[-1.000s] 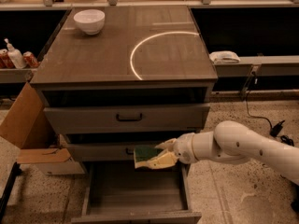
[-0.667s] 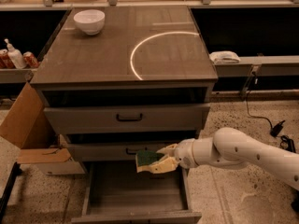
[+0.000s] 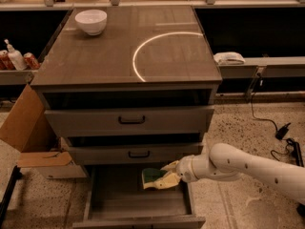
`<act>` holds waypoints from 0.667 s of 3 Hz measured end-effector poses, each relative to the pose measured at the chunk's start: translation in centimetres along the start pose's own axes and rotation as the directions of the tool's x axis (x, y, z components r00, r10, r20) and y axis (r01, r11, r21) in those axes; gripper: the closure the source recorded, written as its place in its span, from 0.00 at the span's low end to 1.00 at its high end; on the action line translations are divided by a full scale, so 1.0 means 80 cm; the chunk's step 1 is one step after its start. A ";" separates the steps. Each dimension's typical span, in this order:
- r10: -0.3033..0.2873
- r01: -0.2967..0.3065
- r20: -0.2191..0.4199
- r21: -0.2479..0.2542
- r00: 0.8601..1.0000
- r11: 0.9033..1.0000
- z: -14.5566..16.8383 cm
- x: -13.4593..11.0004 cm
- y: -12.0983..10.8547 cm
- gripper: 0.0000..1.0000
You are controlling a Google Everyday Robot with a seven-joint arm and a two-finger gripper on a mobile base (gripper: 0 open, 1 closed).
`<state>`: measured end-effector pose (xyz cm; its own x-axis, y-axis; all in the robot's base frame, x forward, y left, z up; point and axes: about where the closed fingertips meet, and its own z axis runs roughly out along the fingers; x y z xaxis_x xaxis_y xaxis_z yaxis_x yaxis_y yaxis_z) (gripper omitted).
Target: Place sponge into bottom drawer
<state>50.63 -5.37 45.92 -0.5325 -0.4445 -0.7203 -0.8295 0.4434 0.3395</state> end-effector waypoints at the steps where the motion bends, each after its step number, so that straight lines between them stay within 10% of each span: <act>1: 0.000 0.000 0.000 0.000 1.000 1.000 0.000 0.000 0.000 1.00; 2: -0.003 0.003 -0.020 0.013 1.000 1.000 0.012 0.011 -0.007 1.00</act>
Offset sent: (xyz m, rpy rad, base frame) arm 0.0043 -0.0012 -0.0322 -0.0610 -0.0001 -0.0088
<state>50.77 -5.25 44.51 -0.5332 -0.4617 -0.7089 -0.8291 0.4519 0.3293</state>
